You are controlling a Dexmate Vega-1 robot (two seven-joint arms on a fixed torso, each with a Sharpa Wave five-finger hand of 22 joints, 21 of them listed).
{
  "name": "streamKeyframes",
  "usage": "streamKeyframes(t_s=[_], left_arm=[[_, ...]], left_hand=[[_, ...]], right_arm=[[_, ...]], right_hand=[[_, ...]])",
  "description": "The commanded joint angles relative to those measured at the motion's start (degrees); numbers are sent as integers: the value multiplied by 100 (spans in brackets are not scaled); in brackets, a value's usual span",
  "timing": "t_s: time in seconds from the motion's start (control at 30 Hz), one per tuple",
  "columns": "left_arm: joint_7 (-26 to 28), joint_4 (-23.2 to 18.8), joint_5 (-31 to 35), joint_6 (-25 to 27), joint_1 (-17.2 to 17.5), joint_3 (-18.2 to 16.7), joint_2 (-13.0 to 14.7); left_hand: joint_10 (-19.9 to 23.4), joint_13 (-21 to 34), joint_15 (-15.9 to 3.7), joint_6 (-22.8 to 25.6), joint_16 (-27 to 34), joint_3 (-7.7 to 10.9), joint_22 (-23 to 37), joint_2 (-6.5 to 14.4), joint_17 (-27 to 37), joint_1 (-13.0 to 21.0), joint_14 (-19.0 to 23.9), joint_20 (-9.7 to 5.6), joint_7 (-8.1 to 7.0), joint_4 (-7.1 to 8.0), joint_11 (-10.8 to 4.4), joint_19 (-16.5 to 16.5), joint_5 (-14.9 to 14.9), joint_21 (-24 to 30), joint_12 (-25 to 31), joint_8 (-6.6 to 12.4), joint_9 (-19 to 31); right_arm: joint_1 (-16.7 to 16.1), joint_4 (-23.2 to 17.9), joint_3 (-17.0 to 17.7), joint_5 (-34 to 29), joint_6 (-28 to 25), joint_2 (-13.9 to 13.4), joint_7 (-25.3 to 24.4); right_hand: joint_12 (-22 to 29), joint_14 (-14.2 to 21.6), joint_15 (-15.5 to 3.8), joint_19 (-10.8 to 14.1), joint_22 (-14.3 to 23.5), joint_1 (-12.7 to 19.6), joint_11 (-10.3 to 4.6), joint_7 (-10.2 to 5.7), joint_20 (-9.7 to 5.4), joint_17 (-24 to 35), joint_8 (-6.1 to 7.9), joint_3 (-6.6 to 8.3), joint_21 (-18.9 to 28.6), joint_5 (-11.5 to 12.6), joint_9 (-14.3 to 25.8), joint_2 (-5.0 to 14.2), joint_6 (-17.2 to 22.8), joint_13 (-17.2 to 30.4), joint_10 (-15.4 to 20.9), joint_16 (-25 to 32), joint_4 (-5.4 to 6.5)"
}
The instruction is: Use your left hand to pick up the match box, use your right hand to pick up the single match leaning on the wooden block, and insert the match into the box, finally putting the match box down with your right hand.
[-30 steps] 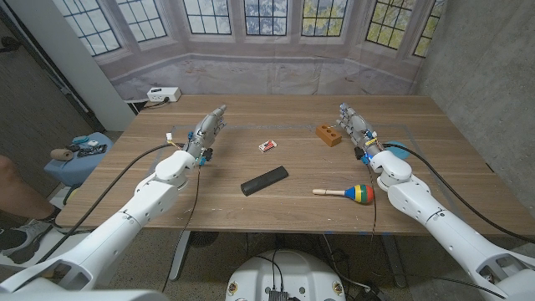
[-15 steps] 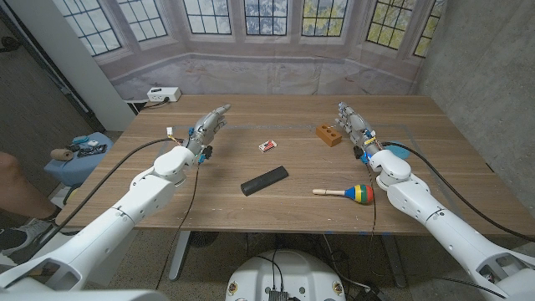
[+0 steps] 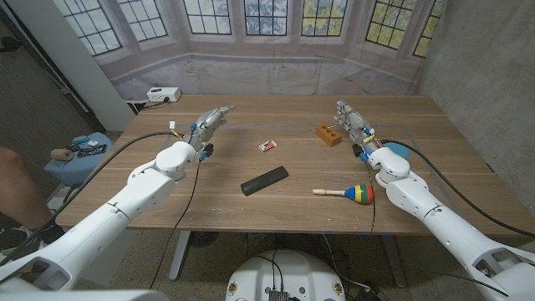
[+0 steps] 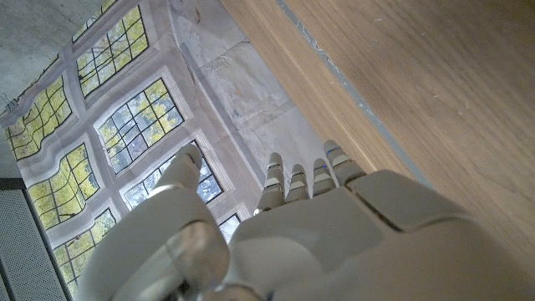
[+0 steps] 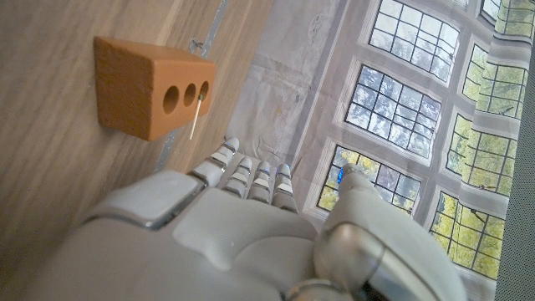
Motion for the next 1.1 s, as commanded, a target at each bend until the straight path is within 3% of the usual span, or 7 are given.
streamKeyframes(t_s=[0.03,0.37,0.73,1.1], left_arm=[[537,-626,501,816,-21,104,174],[762,-1035,955,1539,-167,290,247],[617,-1570,1296,2699,-526,582,396],[380,-1965,1323,3561,-729,728,539]], left_hand=[[22,28,38,103,49,21,12,11,15,123,90,44,1,-71,59,40,50,25,21,47,33],[127,35,6,560,68,89,21,-37,24,457,295,103,-22,-145,78,238,117,57,34,151,49],[48,37,37,560,24,79,24,-125,28,566,232,108,-50,-150,114,201,118,25,-10,117,52],[-11,39,61,518,1,47,28,-209,32,615,178,113,26,-122,172,198,107,11,-39,60,54]], right_arm=[[137,250,-11,27,117,77,162],[103,234,80,99,152,-21,232],[21,110,173,190,129,-123,257],[26,34,175,186,77,-190,296]], right_hand=[[26,-12,-87,70,23,53,-18,19,-219,7,23,18,52,-11,12,-3,75,18,36,47,-46],[34,8,-70,116,22,73,-3,37,-217,1,28,32,64,-18,12,-4,101,19,65,53,-73],[40,39,-75,159,22,90,26,43,-229,-3,38,46,72,-25,12,-2,145,19,92,63,-101],[41,45,-82,184,22,98,26,58,-230,-3,39,54,73,-33,13,-3,163,20,102,64,-119]])
